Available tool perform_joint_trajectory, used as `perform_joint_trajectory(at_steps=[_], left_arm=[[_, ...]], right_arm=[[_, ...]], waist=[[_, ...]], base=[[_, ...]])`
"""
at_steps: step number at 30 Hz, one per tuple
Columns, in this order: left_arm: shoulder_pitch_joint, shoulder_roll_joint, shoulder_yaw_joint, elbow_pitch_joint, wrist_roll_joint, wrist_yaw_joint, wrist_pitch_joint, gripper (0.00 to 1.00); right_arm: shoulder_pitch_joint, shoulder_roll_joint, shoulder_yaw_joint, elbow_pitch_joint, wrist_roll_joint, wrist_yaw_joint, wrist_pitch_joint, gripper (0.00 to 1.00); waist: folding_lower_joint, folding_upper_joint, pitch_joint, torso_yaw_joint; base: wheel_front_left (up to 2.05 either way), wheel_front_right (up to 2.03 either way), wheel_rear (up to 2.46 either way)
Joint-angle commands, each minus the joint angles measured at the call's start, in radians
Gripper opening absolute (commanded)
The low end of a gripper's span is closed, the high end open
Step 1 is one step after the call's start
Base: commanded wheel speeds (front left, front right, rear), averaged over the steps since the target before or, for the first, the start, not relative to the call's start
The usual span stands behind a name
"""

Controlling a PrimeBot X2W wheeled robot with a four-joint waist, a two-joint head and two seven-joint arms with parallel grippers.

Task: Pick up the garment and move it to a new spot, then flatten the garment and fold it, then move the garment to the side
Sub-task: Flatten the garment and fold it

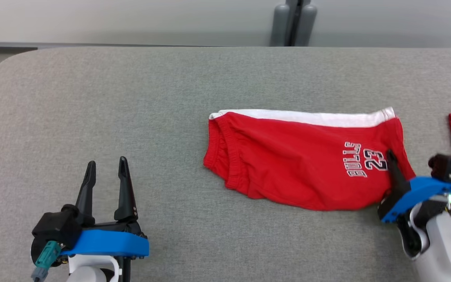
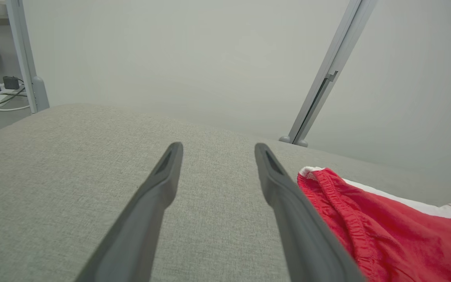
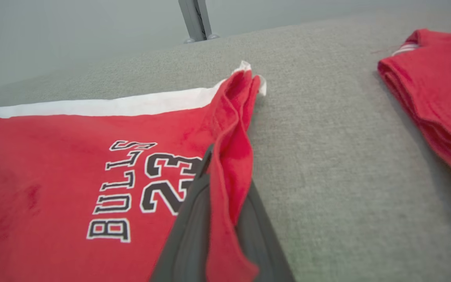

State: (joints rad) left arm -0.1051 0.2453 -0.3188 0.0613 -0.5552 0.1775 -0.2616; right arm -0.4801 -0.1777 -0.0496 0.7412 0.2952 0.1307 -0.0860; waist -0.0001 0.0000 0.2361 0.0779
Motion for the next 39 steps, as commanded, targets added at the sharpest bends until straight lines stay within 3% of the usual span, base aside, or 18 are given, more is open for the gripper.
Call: perform_joint_trajectory(at_steps=[1,7,11,17,22,32,33,34,35,39], left_arm=[[0.007,-0.005,0.003,0.008,0.014,-0.008,-0.005,1.00],[0.012,-0.019,-0.006,0.035,0.042,-0.026,-0.005,1.00],[0.009,-0.032,-0.012,0.046,0.052,-0.034,-0.005,1.00],[0.007,-0.053,-0.011,0.057,0.065,-0.044,-0.005,1.00],[-0.001,-0.074,-0.005,0.064,0.072,-0.055,-0.005,1.00],[-0.006,-0.096,0.019,0.074,0.087,-0.071,-0.005,1.00],[-0.005,-0.098,0.024,0.076,0.089,-0.072,-0.005,1.00],[-0.003,-0.100,0.029,0.078,0.092,-0.072,-0.005,1.00],[-0.002,-0.103,0.031,0.080,0.093,-0.073,-0.005,1.00],[-0.003,-0.112,0.035,0.086,0.101,-0.081,-0.005,1.00]], right_arm=[[0.044,0.015,-0.023,-0.039,-0.005,0.000,-0.013,0.00],[0.091,0.066,-0.089,-0.150,-0.050,0.000,0.006,0.00],[0.042,0.105,-0.060,-0.213,-0.090,0.000,0.029,0.00],[-0.031,0.127,0.140,-0.257,-0.040,0.000,0.077,0.00],[-0.090,0.124,0.324,-0.210,0.053,0.000,0.086,0.00],[-0.162,0.125,0.480,-0.040,0.126,0.000,0.065,0.00],[-0.166,0.125,0.498,-0.032,0.134,0.000,0.057,0.12],[-0.171,0.125,0.517,-0.027,0.142,0.000,0.047,0.40],[-0.173,0.125,0.533,-0.024,0.149,0.000,0.038,1.00],[-0.177,0.126,0.595,-0.034,0.184,0.000,-0.002,1.00]], waist=[[0.0001,0.0000,-0.008,-0.013],[0.0001,0.0000,-0.013,-0.011],[0.0001,0.0000,-0.022,0.016],[0.0001,0.0000,-0.024,0.063],[0.0001,0.0000,-0.016,0.097],[0.0001,0.0000,-0.004,0.122],[0.0001,0.0000,-0.004,0.120],[0.0001,0.0000,-0.004,0.118],[0.0001,0.0000,-0.004,0.114],[0.0001,0.0000,-0.008,0.097]], base=[[0.00,0.00,0.00],[0.00,0.00,0.00],[0.00,0.00,0.00],[0.00,0.00,0.00],[0.00,0.00,0.00],[0.00,0.00,0.00],[0.00,0.00,0.00],[0.00,0.00,0.00],[0.00,0.00,0.00],[0.00,0.00,0.00]])
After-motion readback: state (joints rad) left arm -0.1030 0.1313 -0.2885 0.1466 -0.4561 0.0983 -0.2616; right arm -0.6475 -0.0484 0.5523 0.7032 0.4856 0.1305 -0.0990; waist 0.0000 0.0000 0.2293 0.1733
